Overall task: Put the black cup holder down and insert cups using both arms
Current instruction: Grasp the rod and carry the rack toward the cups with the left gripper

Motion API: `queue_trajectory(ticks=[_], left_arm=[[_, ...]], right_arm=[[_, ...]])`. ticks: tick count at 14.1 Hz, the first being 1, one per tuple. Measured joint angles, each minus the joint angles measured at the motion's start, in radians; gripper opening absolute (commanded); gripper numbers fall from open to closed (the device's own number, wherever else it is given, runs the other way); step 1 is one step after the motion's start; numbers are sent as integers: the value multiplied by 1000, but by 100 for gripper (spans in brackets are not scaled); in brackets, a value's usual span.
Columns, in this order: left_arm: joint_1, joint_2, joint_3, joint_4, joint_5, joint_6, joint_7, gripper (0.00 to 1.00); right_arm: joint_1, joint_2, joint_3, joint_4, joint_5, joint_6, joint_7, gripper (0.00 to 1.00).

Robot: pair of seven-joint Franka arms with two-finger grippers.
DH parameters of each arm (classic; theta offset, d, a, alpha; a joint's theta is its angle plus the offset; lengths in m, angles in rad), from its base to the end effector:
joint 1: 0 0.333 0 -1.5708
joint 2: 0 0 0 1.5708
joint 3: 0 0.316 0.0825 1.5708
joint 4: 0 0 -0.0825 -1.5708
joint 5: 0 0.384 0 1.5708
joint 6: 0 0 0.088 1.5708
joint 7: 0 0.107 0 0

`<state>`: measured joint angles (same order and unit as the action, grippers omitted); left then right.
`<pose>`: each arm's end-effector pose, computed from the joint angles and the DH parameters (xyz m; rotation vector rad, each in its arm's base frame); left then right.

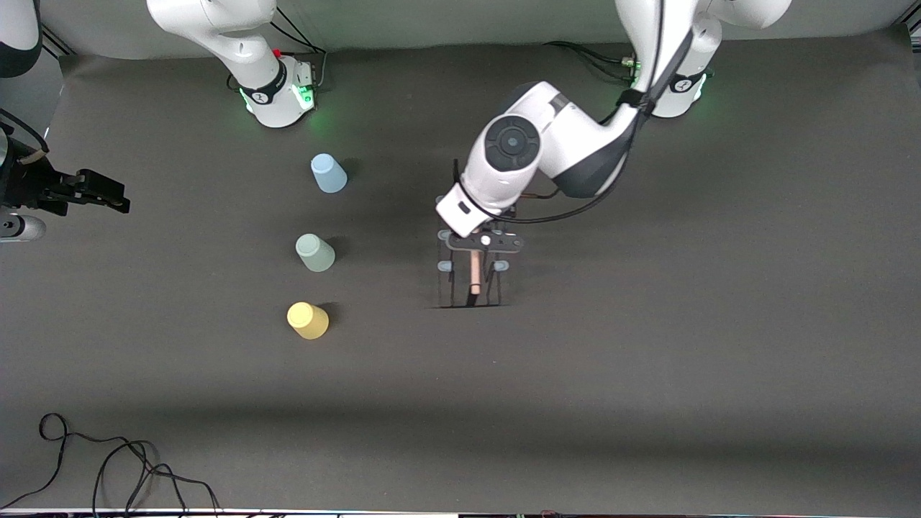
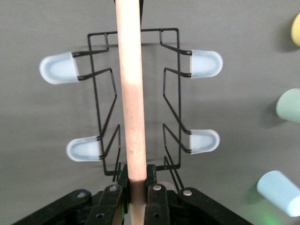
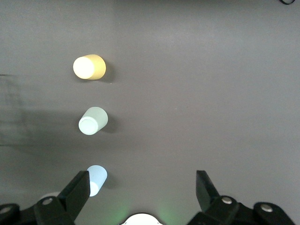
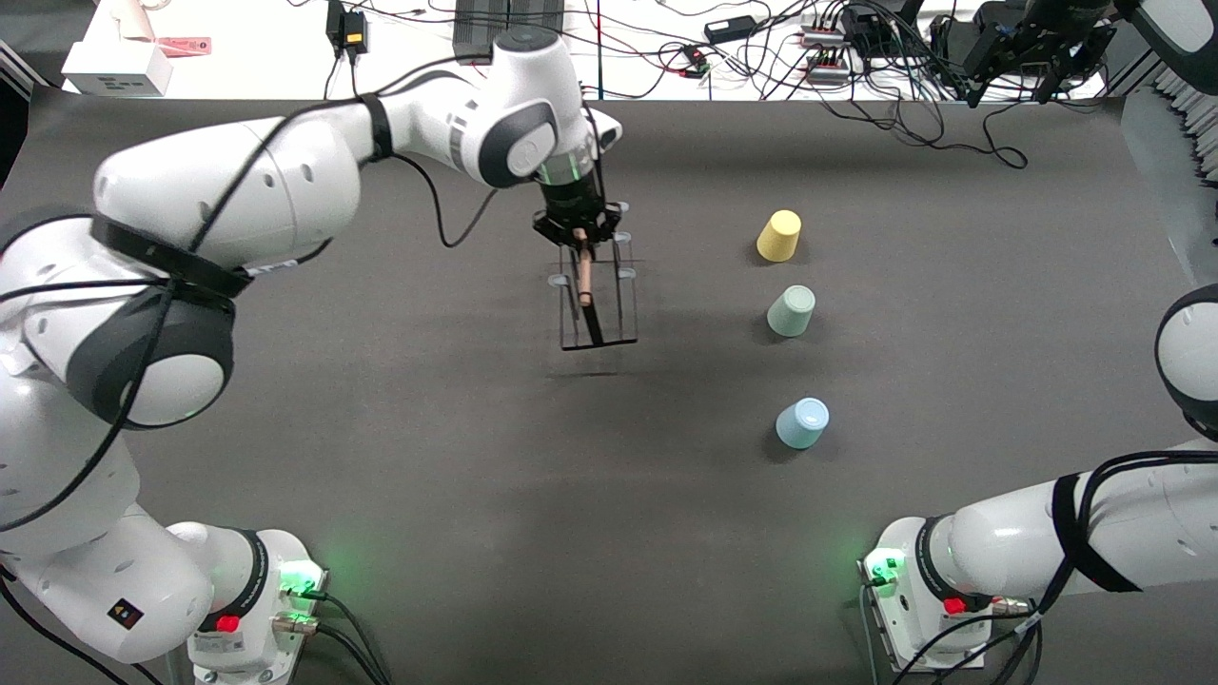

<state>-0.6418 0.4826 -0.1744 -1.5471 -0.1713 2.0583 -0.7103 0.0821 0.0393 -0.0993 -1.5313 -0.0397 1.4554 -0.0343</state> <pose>0.4797 -0.4983 0.3797 2.9431 -0.0102 -0.2018 0.5538 -0.0130 0.6119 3.0957 0.0227 -0.1799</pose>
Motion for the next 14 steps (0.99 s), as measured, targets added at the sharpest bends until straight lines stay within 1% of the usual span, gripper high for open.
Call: queue_trajectory(ticks=[5,7,10,14], left_arm=[[-89,89,0,69,0,72,-73,0],[-101,116,1,81,0,122,-88,0],[-114,154,1,91,0,166,-104,0],[-135,171,1,99,0,190,-117,0]], right_arm=[[0,0,0,0,0,0,0,100],[0,0,0,0,0,0,0,100],[0,0,0,0,0,-2,0,100],[0,0,0,-2,0,-4,1,100]])
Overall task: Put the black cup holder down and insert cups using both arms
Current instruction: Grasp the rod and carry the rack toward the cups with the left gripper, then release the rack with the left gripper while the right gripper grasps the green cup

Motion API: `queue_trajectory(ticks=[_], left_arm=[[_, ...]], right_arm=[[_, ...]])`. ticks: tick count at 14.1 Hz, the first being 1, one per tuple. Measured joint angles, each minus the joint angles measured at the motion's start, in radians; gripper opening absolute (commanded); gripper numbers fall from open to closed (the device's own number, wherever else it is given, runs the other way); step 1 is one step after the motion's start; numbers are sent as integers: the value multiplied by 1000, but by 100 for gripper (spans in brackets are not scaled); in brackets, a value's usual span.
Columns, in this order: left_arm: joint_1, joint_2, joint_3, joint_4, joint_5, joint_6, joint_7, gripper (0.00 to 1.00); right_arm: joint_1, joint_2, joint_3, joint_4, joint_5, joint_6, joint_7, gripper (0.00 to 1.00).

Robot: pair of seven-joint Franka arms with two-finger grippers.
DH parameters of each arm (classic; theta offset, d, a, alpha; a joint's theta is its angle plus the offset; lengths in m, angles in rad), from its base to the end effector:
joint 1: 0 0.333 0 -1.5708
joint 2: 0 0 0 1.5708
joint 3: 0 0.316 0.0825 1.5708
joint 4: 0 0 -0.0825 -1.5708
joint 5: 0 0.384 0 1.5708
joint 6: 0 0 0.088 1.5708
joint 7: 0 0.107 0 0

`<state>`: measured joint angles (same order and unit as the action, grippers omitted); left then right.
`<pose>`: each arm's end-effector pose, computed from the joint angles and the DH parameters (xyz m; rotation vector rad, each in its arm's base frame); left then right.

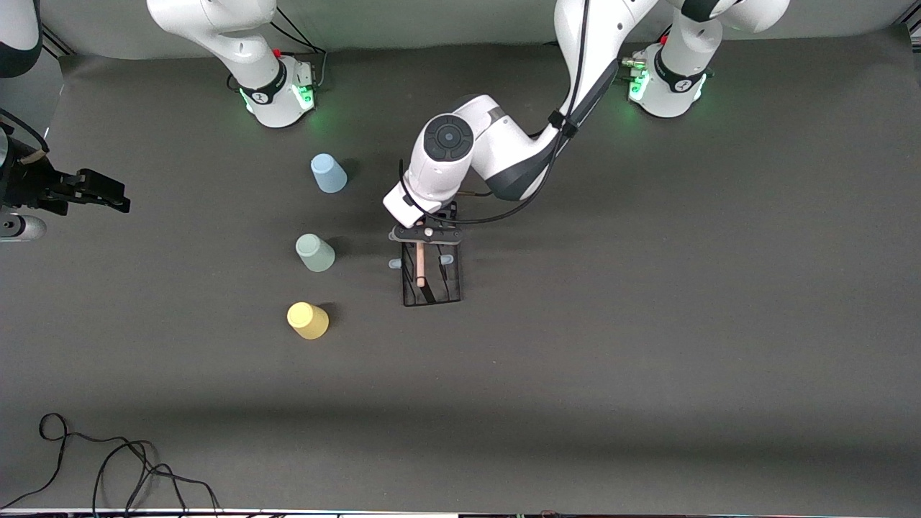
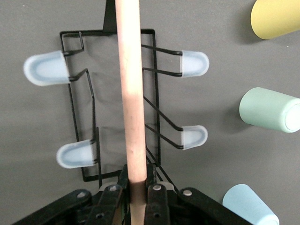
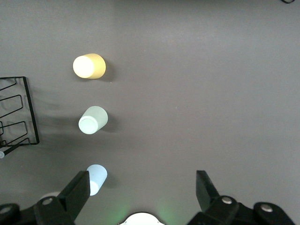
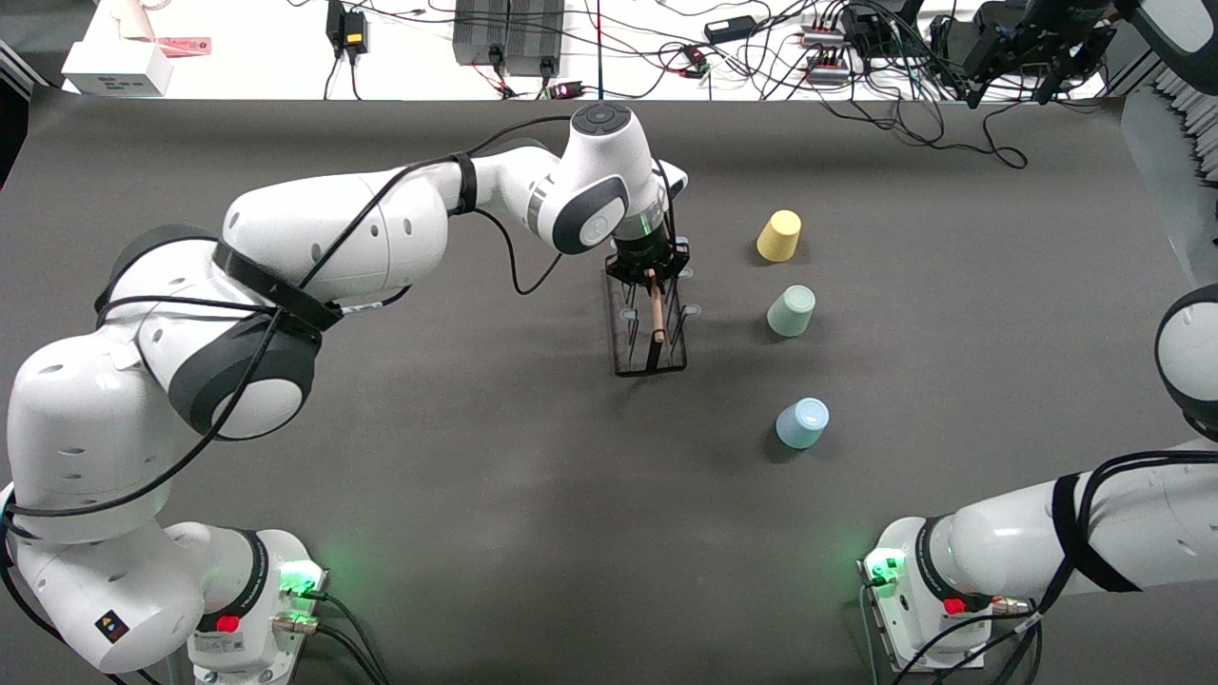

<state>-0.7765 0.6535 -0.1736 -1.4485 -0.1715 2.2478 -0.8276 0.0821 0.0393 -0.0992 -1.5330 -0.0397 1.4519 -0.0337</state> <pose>0.4427 -0.5848 0.3235 2.8668 0.0266 -0.1350 0.5533 -0.0130 0.6109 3.0954 0.0218 -0.1879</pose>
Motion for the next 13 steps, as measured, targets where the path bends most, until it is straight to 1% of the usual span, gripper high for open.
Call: queue_trajectory(ticks=[1,2,3,4,5,7,9,10,13], left_arm=[[-1,2,0,4,0,0,-1,39],[-1,3,1,6,0,0,-1,58],[-1,3,2,9,0,1,-1,68],[-1,3,3,15,1,1,-1,87],[-1,3,5,23,2,1,0,100],[0,2,11,38,4,0,2,100],[19,-4,17,62,4,-2,2,100],[40,-21,19,78,4,-23,2,100],[94,-139,59,102,38,-203,7,100]], right_arm=[[0,0,0,-4,0,0,6,100],[0,-1,0,-14,5,2,28,100],[2,-2,2,-28,17,10,67,100],[10,-4,4,-46,35,29,112,100],[30,-8,5,-72,45,57,155,100],[90,-30,8,-159,50,141,252,100],[161,-66,11,-299,54,260,364,100],[202,-85,13,-386,55,332,432,100],[291,-97,15,-632,56,595,569,100]])
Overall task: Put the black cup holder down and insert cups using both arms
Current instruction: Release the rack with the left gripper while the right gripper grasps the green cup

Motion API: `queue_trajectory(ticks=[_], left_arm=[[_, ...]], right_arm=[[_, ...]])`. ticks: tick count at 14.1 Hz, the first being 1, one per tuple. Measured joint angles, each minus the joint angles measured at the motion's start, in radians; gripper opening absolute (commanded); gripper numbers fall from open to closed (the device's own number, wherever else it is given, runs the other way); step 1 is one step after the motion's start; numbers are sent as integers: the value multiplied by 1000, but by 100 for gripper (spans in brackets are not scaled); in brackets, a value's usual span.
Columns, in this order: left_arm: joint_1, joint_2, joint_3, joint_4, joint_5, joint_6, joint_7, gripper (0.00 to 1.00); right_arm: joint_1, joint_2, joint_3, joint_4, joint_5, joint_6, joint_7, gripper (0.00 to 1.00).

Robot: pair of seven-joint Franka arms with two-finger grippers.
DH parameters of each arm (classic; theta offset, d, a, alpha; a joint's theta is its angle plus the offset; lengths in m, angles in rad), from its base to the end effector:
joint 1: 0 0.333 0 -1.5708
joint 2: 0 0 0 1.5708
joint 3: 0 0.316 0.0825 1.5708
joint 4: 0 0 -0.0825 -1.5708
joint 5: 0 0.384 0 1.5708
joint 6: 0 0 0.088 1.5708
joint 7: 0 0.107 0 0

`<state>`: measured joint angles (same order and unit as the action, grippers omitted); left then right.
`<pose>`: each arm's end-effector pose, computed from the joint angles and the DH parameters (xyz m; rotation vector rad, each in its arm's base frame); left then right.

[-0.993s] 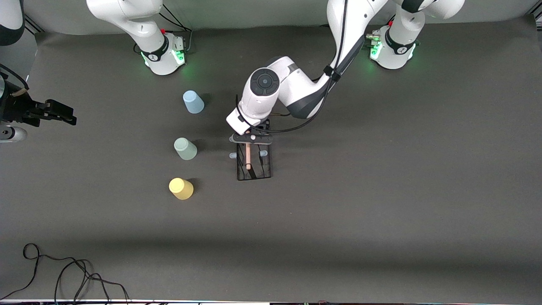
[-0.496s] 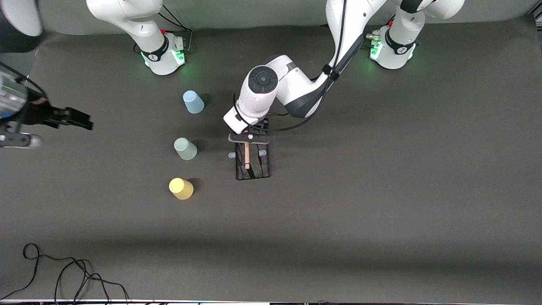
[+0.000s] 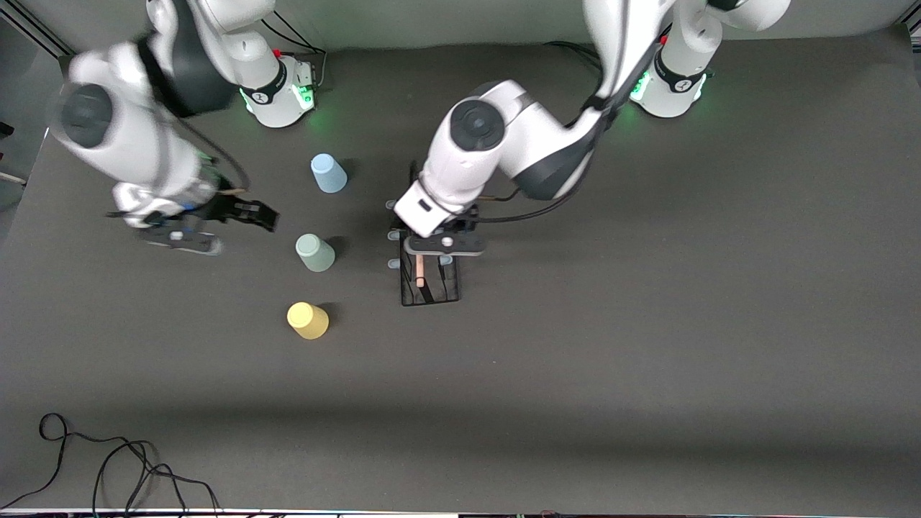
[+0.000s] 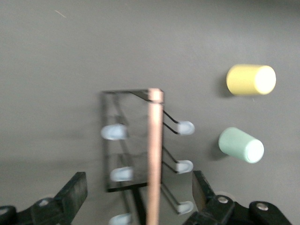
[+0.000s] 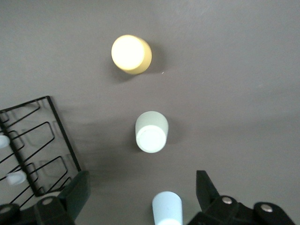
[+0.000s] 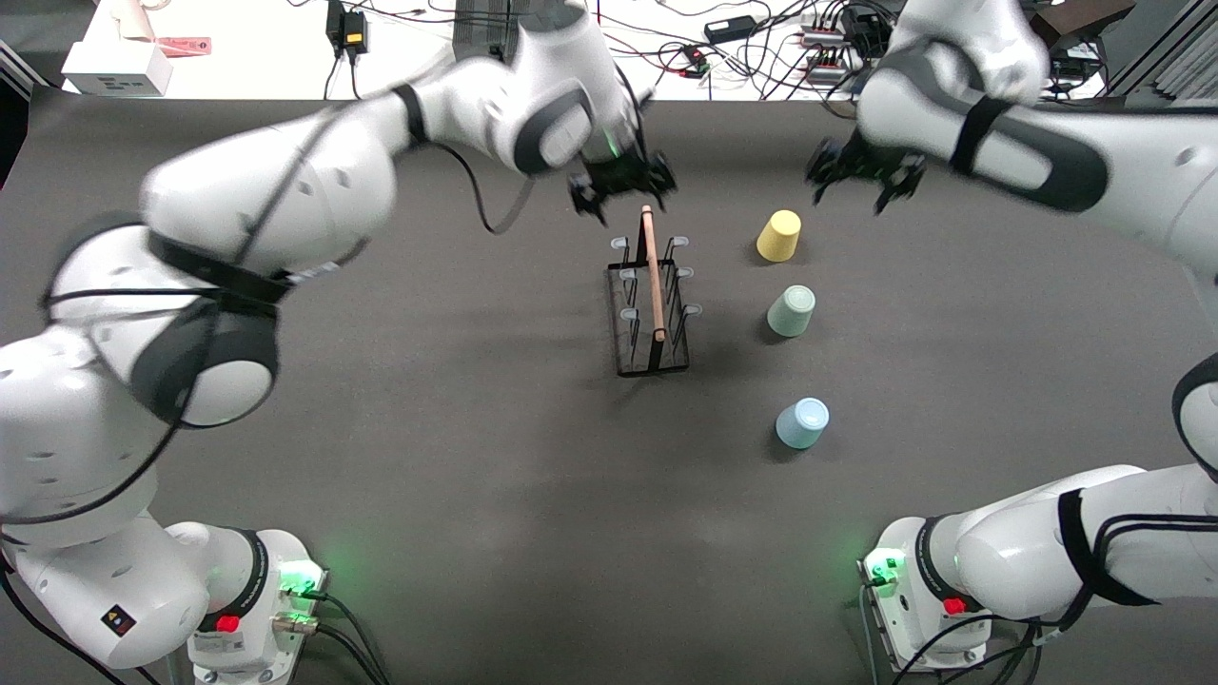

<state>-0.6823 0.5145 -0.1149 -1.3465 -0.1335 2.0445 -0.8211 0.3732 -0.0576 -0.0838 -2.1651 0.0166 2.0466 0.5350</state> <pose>0.5135 -0.5114 0.4503 2.8803 0.1353 -0.0017 0.4960 0.1483 0.4155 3.1081 -0.3959 -0.0999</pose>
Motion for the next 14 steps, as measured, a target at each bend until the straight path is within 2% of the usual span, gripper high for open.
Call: queue_trajectory(ticks=[3,6,8,11,12,13,14], left_arm=[[80,-125,32,-4,83,-233,81,100],[186,-191,43,-32,113,-309,216,100],[271,-260,48,-122,130,-309,346,100],[430,-413,56,-304,147,-308,576,100],[490,-456,58,-347,148,-307,652,100],[549,-490,60,-377,149,-307,721,100],[603,-513,61,-395,149,-307,783,100]], right_arm=[[10,19,-2,-237,26,306,20,100],[10,71,-5,-334,29,455,20,100],[14,122,-3,-354,39,535,20,100],[35,215,-2,-388,71,682,20,100],[43,238,-2,-389,74,704,22,93],[46,252,-2,-388,75,716,23,45],[46,258,-2,-388,76,721,23,9]])
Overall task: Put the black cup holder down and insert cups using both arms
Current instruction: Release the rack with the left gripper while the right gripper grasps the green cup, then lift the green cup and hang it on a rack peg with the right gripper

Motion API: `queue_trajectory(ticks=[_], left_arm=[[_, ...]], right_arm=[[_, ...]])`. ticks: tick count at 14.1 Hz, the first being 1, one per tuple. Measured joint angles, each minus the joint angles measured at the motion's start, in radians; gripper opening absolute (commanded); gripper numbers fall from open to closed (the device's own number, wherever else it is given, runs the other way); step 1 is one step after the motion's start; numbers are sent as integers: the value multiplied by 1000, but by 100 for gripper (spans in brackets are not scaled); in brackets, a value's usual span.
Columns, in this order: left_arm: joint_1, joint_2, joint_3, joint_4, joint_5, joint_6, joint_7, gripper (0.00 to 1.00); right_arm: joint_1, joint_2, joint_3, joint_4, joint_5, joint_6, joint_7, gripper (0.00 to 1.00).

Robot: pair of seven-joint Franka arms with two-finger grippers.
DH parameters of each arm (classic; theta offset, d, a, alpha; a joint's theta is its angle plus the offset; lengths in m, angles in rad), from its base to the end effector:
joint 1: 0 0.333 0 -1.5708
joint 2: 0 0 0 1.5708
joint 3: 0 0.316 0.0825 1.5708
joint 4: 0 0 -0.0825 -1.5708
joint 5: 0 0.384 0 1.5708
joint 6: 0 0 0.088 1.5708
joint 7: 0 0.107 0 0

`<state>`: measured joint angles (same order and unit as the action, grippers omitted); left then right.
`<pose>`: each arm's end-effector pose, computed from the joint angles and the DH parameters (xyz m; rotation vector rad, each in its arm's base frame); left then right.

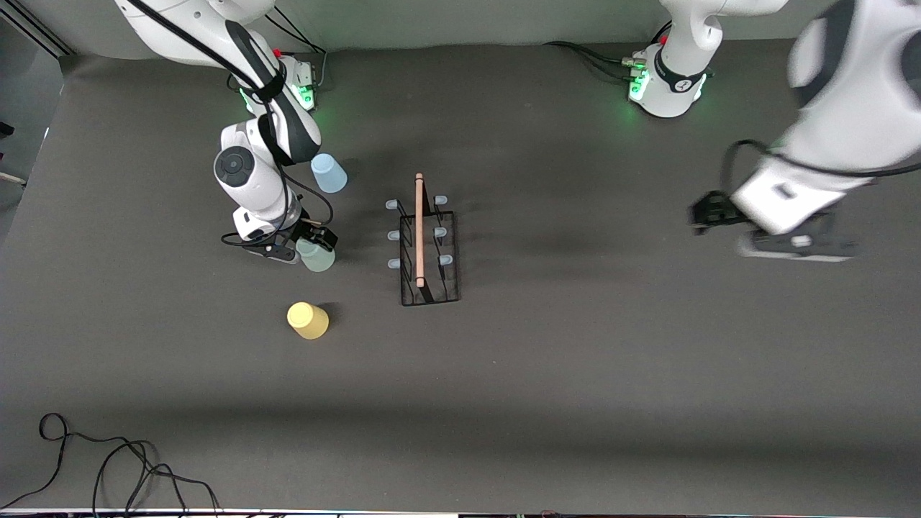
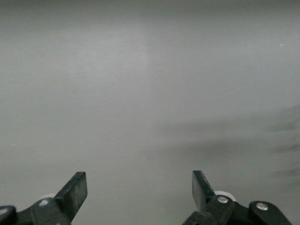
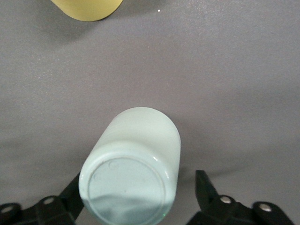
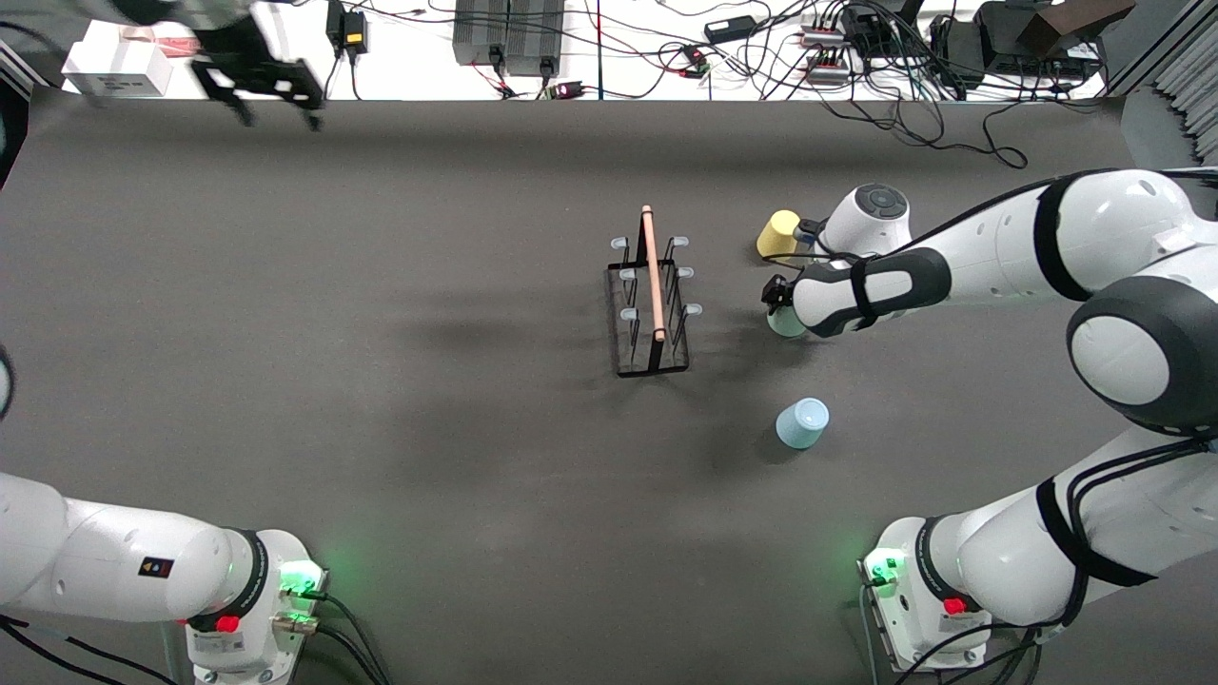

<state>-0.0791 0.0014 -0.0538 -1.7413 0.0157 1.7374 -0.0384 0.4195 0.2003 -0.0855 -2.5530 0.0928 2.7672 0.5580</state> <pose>0.5581 -0.0731 0.5570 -3.1221 0.1518 0.0062 0.4315 0.1439 0.1967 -3.0821 0.4789 -0.0097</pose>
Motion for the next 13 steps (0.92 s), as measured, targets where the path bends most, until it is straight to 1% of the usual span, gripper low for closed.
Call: queue_trajectory(ticks=[1,4,6,8,10,12,13], left_arm=[[48,-13,0,-9,0,0,60,100],[157,-23,0,-17,0,2,174,100],[178,-23,0,-17,0,4,182,100],[178,-23,-6,-15,0,8,182,100],[178,-24,-13,-11,0,8,182,100],[177,-24,-19,-6,0,8,182,100],[177,-24,-21,-4,0,6,182,100]], right_arm=[[0,-1,0,1,0,0,0,0],[0,-14,-1,6,2,-2,1,0],[0,-42,-1,14,2,-34,1,0],[0,-104,-1,39,2,-140,1,0],[0,-196,-1,72,3,-283,10,0],[6,-284,0,105,3,-418,61,0],[24,-319,0,117,4,-463,103,0]])
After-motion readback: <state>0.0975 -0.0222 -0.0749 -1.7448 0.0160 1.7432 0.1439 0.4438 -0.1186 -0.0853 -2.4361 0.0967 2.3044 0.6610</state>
